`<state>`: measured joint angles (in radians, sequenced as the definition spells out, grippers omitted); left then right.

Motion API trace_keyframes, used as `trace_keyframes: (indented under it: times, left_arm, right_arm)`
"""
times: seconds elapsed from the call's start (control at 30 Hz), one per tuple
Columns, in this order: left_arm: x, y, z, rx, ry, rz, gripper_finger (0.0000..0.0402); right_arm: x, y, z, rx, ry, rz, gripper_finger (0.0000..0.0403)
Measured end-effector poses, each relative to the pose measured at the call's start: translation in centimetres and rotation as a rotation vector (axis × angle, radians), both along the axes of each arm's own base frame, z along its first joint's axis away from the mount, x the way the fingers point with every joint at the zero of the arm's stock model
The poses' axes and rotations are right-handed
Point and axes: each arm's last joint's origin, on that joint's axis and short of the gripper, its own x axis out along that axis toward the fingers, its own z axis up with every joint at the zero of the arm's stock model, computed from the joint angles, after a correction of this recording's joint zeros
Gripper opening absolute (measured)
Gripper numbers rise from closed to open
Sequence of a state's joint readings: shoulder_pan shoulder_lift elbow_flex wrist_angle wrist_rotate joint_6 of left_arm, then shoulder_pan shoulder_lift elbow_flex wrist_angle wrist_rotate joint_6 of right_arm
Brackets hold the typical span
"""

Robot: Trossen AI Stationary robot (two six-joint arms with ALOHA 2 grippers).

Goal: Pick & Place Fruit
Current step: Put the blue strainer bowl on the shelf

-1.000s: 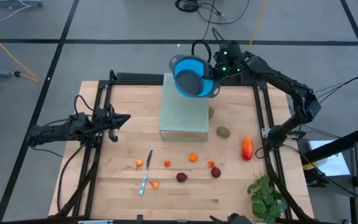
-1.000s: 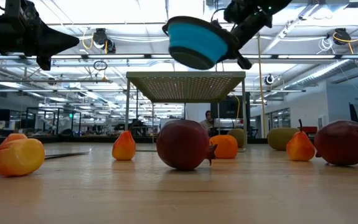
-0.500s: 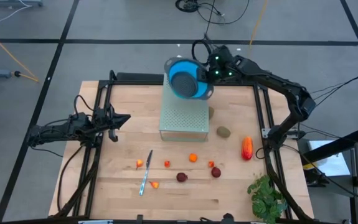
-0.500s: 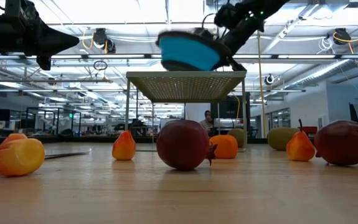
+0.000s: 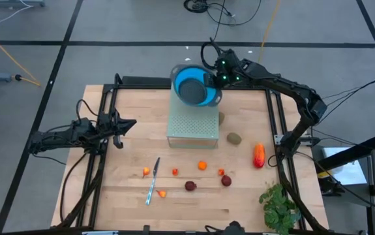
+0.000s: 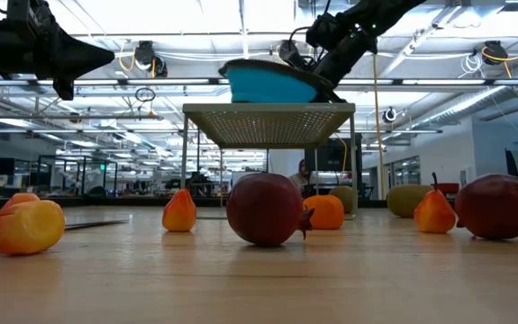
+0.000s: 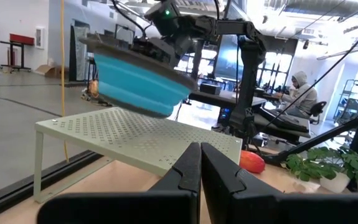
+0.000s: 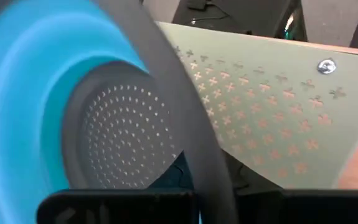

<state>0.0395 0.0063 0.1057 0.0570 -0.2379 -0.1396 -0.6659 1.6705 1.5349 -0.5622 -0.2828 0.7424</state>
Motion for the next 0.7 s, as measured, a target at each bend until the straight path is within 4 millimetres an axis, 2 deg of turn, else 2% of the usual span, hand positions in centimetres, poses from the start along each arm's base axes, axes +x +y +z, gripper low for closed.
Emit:
trace_keyframes:
  times: [0.17,0.7]
  left_arm:
    - [0.0,0.0,0.01,0.001,0.0,0.0,0.001]
    - [0.0,0.0,0.0,0.002,0.001,0.0,0.001]
  right_arm:
    - [0.29,0.06,-0.64,0.014,0.022,0.01,0.0]
    - [0.22,0.11,-0.54,0.007,0.027,0.015,0.0004]
